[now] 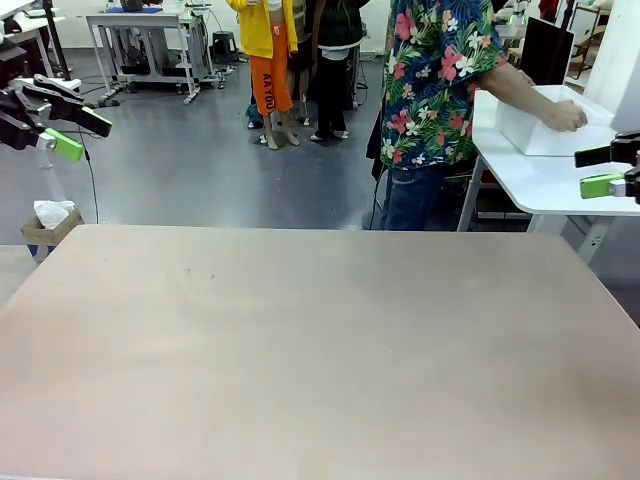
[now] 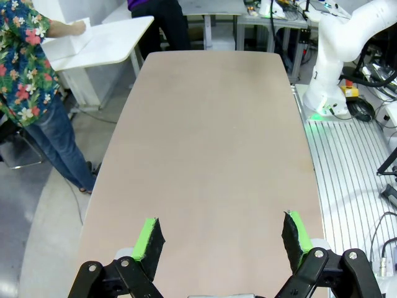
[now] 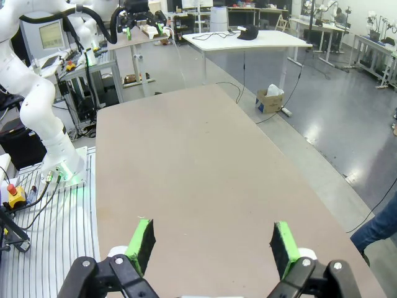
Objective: Stack the cups and store them in the basket.
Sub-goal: Place the stack of Reusable plastic cups into the Pantry Basket.
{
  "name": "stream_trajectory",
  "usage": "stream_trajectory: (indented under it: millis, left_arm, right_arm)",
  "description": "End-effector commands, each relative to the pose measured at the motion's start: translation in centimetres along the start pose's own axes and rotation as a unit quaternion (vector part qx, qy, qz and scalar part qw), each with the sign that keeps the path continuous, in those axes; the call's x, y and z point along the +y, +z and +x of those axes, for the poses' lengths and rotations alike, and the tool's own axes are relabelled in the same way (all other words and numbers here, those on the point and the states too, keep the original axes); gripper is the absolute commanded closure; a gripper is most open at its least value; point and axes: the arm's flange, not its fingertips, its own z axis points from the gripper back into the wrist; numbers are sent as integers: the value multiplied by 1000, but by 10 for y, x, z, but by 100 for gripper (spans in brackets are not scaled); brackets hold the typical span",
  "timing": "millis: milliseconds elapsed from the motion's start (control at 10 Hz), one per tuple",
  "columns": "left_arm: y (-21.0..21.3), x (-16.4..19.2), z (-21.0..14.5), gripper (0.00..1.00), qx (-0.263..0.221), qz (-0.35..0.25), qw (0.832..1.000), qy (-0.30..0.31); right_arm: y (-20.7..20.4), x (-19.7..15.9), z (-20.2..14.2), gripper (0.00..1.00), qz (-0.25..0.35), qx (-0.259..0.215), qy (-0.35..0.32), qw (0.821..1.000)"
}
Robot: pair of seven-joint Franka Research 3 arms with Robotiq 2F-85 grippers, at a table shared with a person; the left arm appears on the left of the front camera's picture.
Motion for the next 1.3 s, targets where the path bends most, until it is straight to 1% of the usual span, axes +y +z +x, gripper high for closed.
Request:
stream_trajectory:
  millis: [0,1200]
  left_arm:
    - [0,-2,3,0,5,4,1000,6]
    - [0,-2,3,0,5,4,1000,6]
  right_arm:
    - [-2,-2,2,0,-1,-12,9,1000]
    - [-2,-2,2,0,-1,-12,9,1000]
